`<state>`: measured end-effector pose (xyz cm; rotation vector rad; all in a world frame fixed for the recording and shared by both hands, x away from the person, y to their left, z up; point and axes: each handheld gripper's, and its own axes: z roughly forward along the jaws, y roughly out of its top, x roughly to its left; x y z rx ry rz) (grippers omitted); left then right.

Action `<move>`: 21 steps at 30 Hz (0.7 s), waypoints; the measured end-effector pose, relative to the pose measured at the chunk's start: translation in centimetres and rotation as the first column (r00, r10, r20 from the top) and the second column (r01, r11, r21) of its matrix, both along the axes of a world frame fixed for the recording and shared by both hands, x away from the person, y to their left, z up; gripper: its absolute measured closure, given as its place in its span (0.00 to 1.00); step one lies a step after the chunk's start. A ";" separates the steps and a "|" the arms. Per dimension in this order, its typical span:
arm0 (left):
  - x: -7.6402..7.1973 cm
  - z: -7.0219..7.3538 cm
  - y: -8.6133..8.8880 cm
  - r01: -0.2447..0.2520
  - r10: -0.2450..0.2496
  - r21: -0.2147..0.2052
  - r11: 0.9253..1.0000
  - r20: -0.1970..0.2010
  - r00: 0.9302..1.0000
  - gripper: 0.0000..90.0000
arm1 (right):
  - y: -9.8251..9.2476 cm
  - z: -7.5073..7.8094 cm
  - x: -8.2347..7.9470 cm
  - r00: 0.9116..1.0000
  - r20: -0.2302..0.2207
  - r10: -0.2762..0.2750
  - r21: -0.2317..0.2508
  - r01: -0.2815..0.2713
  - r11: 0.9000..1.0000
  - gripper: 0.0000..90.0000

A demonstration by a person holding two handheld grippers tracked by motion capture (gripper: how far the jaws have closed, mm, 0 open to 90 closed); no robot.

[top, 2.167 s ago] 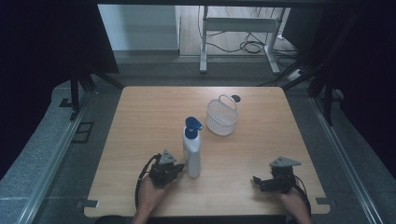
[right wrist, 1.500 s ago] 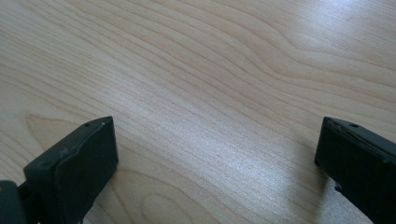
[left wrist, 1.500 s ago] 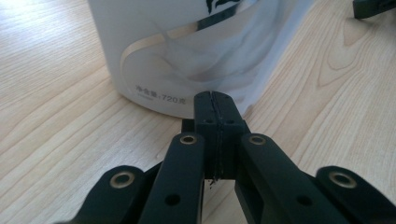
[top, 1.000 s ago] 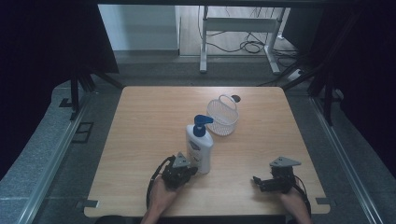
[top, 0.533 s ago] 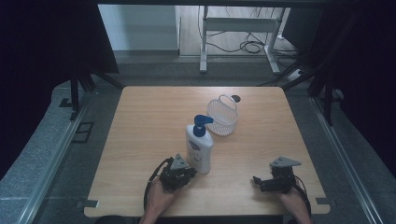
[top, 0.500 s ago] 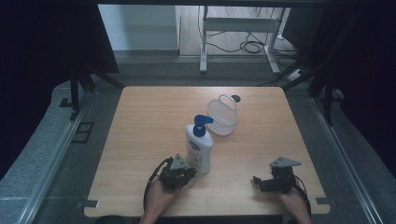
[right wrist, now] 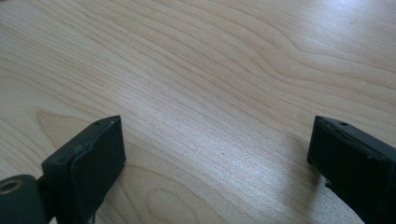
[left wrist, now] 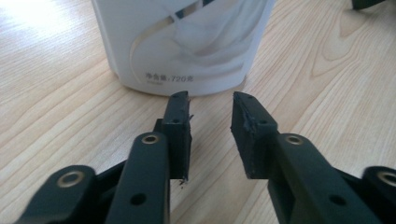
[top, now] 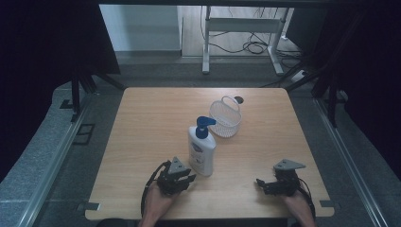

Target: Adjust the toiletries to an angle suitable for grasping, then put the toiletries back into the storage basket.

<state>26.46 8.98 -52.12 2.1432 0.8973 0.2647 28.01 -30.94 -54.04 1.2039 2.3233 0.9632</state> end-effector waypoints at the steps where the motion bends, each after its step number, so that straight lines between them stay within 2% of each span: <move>1: 0.0 -0.1 0.1 -0.003 0.003 0.011 1.000 0.000 1.000 0.71 | 0.0 0.1 0.0 1.000 0.003 0.000 -0.001 0.000 1.000 0.06; 4: -0.1 -0.2 0.3 -0.011 0.011 0.020 1.000 -0.008 1.000 0.66 | 0.1 0.3 -0.2 1.000 0.017 0.002 0.005 -0.002 1.000 0.06; 12: -0.2 -0.9 0.8 -0.022 0.024 0.048 0.999 -0.045 0.999 0.43 | 0.6 1.1 -0.5 0.999 0.033 0.038 -0.003 -0.038 0.999 0.03; 17: -0.3 -1.0 0.9 -0.035 0.037 0.057 0.998 -0.037 0.999 0.32 | 1.2 1.4 -0.6 0.997 0.041 0.062 -0.009 -0.062 0.998 0.02; 21: -0.5 -1.2 1.0 -0.051 0.054 0.076 0.996 -0.034 0.998 0.24 | 2.1 1.7 -0.8 0.993 0.047 0.106 -0.023 -0.105 0.994 0.00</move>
